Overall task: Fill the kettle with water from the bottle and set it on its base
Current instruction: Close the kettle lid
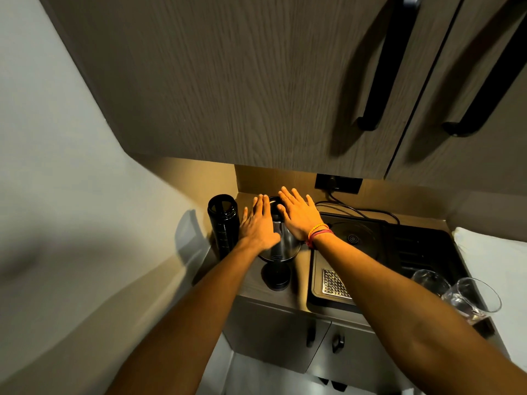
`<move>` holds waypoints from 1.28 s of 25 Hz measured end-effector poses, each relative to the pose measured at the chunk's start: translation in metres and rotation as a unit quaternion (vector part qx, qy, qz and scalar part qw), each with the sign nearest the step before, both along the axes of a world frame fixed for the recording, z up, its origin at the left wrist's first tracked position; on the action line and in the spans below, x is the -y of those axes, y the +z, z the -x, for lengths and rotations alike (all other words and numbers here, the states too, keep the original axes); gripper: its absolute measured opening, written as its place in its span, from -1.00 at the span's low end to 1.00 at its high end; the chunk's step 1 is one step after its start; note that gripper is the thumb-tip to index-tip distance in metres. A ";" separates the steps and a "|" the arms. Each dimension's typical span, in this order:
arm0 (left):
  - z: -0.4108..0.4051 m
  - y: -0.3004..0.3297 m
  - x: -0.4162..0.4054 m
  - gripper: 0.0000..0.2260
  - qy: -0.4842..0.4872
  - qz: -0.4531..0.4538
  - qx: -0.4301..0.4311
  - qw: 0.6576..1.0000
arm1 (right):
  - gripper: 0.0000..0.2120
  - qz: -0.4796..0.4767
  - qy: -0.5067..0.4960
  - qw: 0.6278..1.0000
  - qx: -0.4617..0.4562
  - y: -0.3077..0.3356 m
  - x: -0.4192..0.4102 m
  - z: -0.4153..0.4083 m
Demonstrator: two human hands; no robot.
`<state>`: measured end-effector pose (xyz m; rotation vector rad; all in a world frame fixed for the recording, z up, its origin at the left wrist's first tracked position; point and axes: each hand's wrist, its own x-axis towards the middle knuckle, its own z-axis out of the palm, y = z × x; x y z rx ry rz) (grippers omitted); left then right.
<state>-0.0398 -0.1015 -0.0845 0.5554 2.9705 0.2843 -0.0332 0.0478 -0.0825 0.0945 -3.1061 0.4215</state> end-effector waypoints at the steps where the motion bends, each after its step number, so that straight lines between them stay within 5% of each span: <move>1: 0.000 -0.003 0.000 0.00 -0.001 0.002 0.000 1.000 | -0.44 -0.001 -0.001 1.000 -0.001 -0.001 0.000 0.000; 14: 0.002 -0.005 -0.003 0.08 -0.003 0.032 0.000 0.999 | -0.42 -0.026 0.019 0.999 0.003 0.001 -0.009 0.003; 20: -0.066 -0.072 0.008 -0.42 -0.140 -0.008 -0.242 0.960 | -0.36 -0.051 0.033 0.997 -0.037 -0.007 -0.027 -0.011; 22: -0.085 -0.099 0.014 -0.49 -0.144 0.035 -0.205 0.968 | -0.35 -0.055 0.041 0.995 -0.067 -0.012 -0.026 -0.017; 26: -0.094 -0.118 0.014 -0.32 -0.073 0.092 -0.052 0.992 | -0.32 -0.051 0.041 0.996 -0.067 -0.024 -0.024 -0.021; 29: -0.093 -0.105 0.007 -0.36 -0.086 0.063 -0.069 0.992 | -0.31 -0.055 0.050 0.995 -0.074 -0.026 -0.025 -0.020; 32: -0.087 -0.069 0.012 -0.35 -0.118 -0.065 -0.151 0.979 | -0.33 -0.054 0.069 0.991 -0.099 -0.020 -0.025 -0.016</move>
